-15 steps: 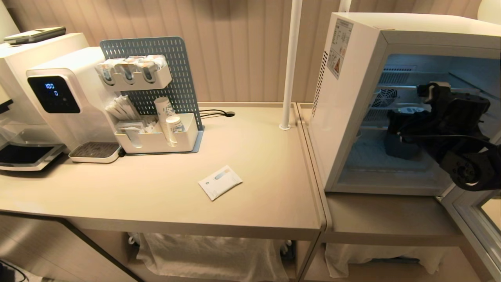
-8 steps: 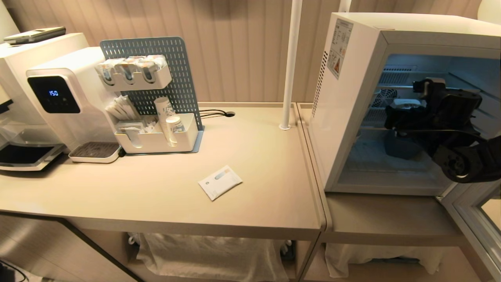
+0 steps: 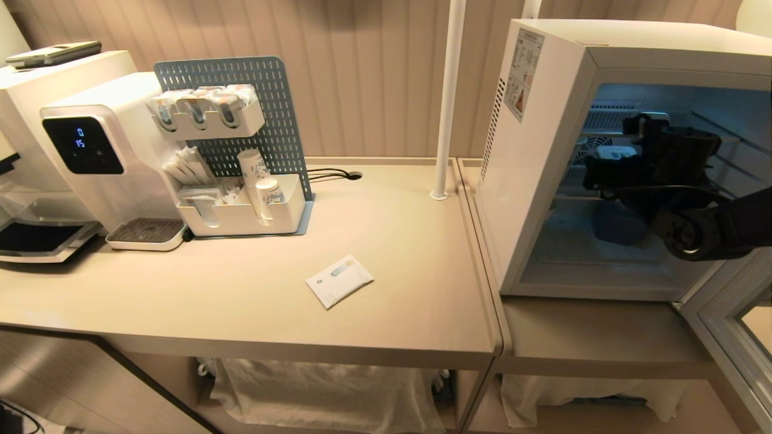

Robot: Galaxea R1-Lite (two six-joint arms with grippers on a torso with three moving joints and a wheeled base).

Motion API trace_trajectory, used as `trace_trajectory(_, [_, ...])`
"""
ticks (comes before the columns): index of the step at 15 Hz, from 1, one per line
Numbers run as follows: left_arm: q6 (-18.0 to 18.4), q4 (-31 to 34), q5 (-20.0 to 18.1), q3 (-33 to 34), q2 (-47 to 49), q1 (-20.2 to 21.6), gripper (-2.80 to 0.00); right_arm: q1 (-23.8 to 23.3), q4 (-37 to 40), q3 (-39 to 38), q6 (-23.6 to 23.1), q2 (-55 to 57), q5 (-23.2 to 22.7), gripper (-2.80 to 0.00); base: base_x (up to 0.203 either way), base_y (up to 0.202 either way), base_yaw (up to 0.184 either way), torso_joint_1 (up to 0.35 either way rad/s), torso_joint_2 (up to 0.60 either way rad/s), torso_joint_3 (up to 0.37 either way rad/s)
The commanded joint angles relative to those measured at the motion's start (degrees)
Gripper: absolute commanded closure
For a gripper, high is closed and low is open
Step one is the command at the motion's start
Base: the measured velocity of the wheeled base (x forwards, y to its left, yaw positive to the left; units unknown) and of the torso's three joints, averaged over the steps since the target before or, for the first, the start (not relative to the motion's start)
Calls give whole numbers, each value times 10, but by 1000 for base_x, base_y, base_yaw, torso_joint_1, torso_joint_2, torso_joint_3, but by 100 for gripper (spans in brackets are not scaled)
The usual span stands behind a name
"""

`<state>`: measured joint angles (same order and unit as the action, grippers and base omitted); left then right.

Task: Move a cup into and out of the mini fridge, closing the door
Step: Put the yoghurt in the freezer

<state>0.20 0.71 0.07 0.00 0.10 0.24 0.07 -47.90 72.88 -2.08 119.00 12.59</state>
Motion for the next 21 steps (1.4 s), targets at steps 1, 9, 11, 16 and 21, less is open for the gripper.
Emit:
trace_trajectory(1, [0, 0, 0, 1, 0, 0, 0, 0, -3, 9, 0, 18, 1, 0, 0, 0, 0, 0, 0, 0])
trace_trajectory(9, [0, 0, 0, 1, 0, 0, 0, 0, 14, 45, 2, 46, 16, 0, 0, 0, 0, 0, 0, 0])
trace_trajectory(11, [0, 0, 0, 1, 0, 0, 0, 0, 15, 42, 2, 44, 20, 0, 0, 0, 0, 0, 0, 0])
trace_trajectory(16, [0, 0, 0, 1, 0, 0, 0, 0, 44, 57, 2, 42, 37, -280, 0, 0, 0, 0, 0, 0])
trace_trajectory(21, [0, 0, 0, 1, 0, 0, 0, 0, 47, 61, 2, 33, 36, -280, 0, 0, 0, 0, 0, 0])
